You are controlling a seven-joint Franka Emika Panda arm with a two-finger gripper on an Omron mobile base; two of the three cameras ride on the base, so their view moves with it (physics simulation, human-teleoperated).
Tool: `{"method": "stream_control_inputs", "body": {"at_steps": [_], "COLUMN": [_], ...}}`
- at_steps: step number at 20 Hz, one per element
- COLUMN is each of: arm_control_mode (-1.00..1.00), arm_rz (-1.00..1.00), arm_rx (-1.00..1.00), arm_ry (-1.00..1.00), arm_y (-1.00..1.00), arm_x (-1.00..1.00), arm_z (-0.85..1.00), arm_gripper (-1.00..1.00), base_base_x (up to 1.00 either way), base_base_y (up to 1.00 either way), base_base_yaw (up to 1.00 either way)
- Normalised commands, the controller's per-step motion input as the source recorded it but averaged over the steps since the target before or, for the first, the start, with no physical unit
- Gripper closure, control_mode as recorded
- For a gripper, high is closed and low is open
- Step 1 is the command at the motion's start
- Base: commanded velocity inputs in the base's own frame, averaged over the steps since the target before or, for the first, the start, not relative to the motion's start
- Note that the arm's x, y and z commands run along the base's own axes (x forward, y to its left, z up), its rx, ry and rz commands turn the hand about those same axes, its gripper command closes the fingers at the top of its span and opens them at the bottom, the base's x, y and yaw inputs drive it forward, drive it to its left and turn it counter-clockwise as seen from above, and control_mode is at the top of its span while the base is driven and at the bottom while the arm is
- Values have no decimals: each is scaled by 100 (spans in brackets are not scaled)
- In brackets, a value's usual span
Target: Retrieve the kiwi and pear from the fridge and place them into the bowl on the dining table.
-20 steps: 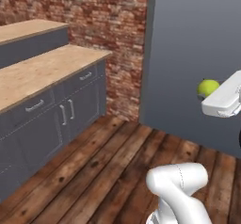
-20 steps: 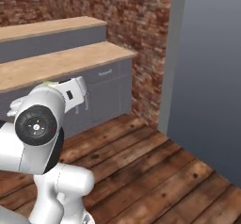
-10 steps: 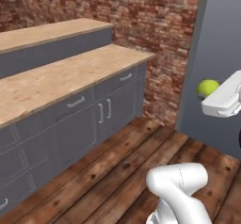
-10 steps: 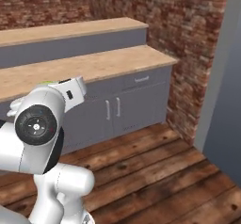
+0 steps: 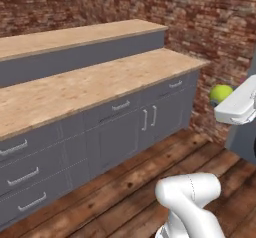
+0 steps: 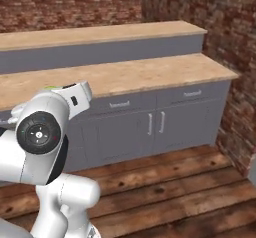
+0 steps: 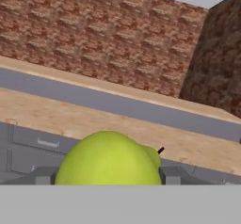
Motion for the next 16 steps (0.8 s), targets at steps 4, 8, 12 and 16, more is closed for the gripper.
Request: {"method": "stream_control_inputs", "body": {"at_steps": [4,8,12,16], "arm_control_mode": [100,100,100,100], "arm_rz": [0,0,0,0], "arm_rx": [0,0,0,0], "arm_ry": [0,0,0,0], "arm_y": [0,0,0,0], "arm_x": [0,0,0,0], "arm_z": [0,0,0,0], "arm_gripper": [100,100,100,100], "base_base_x": [14,13,15,19], "base_base_y": [56,57,57,57], "base_base_yaw": [38,37,36,35]}}
